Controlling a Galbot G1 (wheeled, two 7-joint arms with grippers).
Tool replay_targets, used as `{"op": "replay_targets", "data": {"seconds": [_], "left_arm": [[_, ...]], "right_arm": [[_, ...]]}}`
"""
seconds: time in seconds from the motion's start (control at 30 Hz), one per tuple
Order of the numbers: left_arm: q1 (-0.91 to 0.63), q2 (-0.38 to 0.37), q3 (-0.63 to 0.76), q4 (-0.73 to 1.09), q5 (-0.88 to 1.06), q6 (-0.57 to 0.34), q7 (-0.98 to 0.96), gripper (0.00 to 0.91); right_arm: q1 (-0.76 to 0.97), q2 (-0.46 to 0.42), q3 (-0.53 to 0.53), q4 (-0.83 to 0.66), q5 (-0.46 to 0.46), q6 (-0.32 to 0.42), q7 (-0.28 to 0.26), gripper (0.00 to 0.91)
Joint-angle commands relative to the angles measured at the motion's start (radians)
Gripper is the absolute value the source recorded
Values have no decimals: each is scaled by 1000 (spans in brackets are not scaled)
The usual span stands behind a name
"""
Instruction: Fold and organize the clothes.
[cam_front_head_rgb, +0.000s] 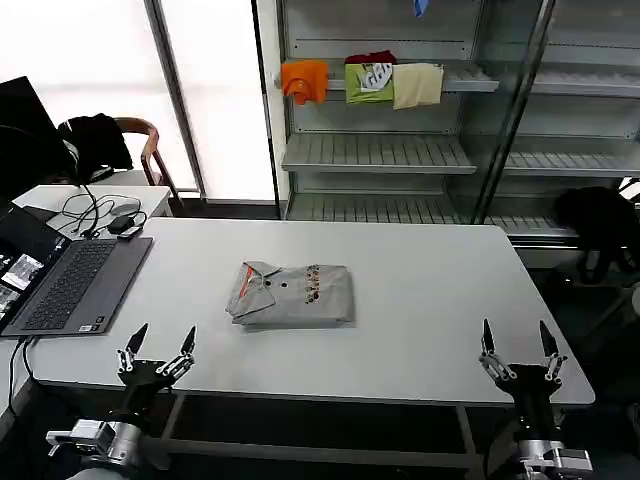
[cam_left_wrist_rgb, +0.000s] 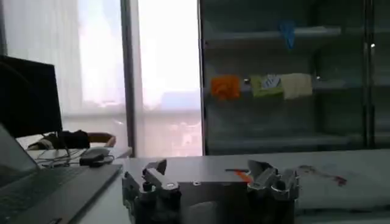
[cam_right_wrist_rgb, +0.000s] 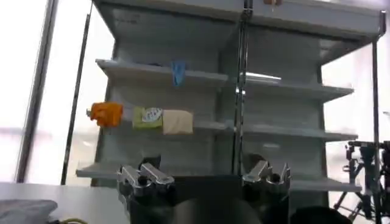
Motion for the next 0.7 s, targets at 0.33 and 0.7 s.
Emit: {"op": "replay_targets", "data": {"seconds": [0.33,0.7], "left_arm": [[6,6,-6,3,2,-3,1,907],[25,9,-18,2,8,-16,1,907]], "right_arm": [[-33,-4,-4,-4,-12,-32,10,907],[-36,-4,-14,-4,-20,-31,4,907]]}}
